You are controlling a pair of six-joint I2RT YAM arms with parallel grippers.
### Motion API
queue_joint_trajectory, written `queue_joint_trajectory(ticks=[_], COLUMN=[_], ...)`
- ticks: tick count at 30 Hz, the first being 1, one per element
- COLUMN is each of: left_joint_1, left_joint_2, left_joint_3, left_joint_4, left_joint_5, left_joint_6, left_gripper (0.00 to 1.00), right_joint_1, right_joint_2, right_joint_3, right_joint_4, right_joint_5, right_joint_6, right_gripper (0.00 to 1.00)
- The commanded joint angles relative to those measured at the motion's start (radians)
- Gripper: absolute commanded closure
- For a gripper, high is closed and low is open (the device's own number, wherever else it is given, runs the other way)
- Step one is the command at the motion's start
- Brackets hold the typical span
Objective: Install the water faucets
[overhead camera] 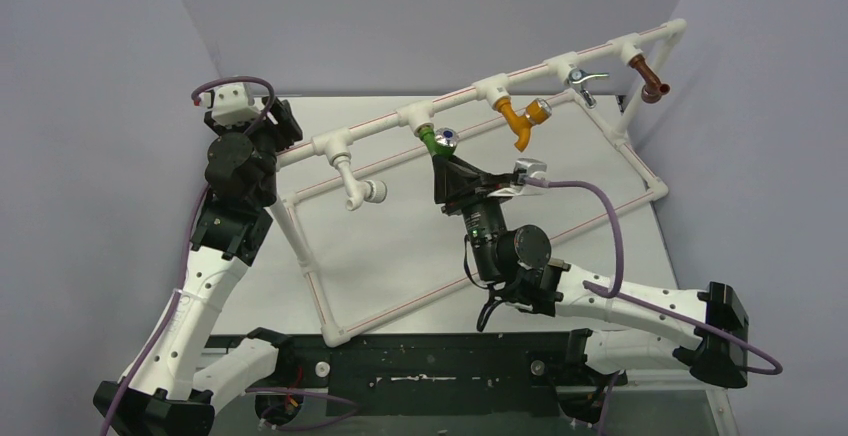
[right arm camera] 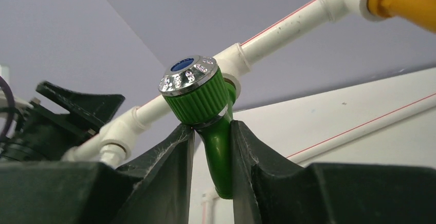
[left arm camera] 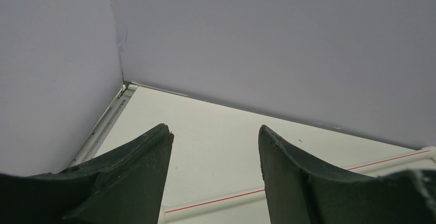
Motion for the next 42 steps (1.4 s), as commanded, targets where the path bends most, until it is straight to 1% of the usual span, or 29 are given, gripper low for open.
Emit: queue_joint_trajectory(ticks=[1,3,5,7,8,10,19,25,31,32,33,37,42], left_joint_1=[-0.01,-0.01,-0.01,-0.01,-0.01,-0.01,-0.01,-0.01,-0.01,-0.01,-0.01,-0.01,-0.01], left_joint_2=[0.014,0.013,0.013,0.011,0.011,0.011,0.011,0.01,0.012,0.011,0.012,0.011,0.017], left_joint_3=[-0.058,-0.058,-0.059,-0.058,-0.059,-0.058,-0.059,-0.059,-0.059,-0.059,-0.058,-0.059,-0.058], left_joint_4=[-0.263,-0.262,-0.262,-0.262,-0.262,-0.263,-0.264,-0.264,-0.264,-0.265,-0.265,-0.264,-0.264], left_joint_5=[0.024,0.024,0.023,0.023,0.023,0.023,0.021,0.017,0.017,0.017,0.017,0.015,0.018], left_joint_6=[0.01,0.01,0.01,0.01,0.01,0.01,0.009,0.01,0.01,0.011,0.01,0.01,0.01], left_gripper=[0.4,0.41,0.4,0.4,0.4,0.41,0.41,0.4,0.4,0.4,0.4,0.4,0.4], right_joint_1=[-0.041,-0.039,-0.041,-0.042,-0.042,-0.044,-0.05,-0.047,-0.045,-0.045,-0.046,-0.045,-0.045], right_joint_2=[0.001,0.007,0.013,0.014,0.014,0.01,0.0,-0.008,-0.012,-0.014,-0.016,-0.023,-0.026], right_joint_3=[0.016,0.012,0.024,0.056,0.075,0.103,0.115,0.119,0.109,0.109,0.106,0.104,0.106], right_joint_4=[0.129,0.114,0.045,-0.076,-0.176,-0.285,-0.448,-0.461,-0.45,-0.452,-0.452,-0.454,-0.456], right_joint_5=[0.097,0.134,0.162,0.191,0.202,0.215,0.187,0.165,0.15,0.149,0.148,0.143,0.131], right_joint_6=[0.449,0.555,0.676,0.814,0.892,1.042,1.38,1.453,1.458,1.458,1.459,1.457,1.448], right_gripper=[1.0,1.0,1.0,1.0,1.0,1.0,1.0,1.0,1.0,0.99,0.95,0.88,0.69])
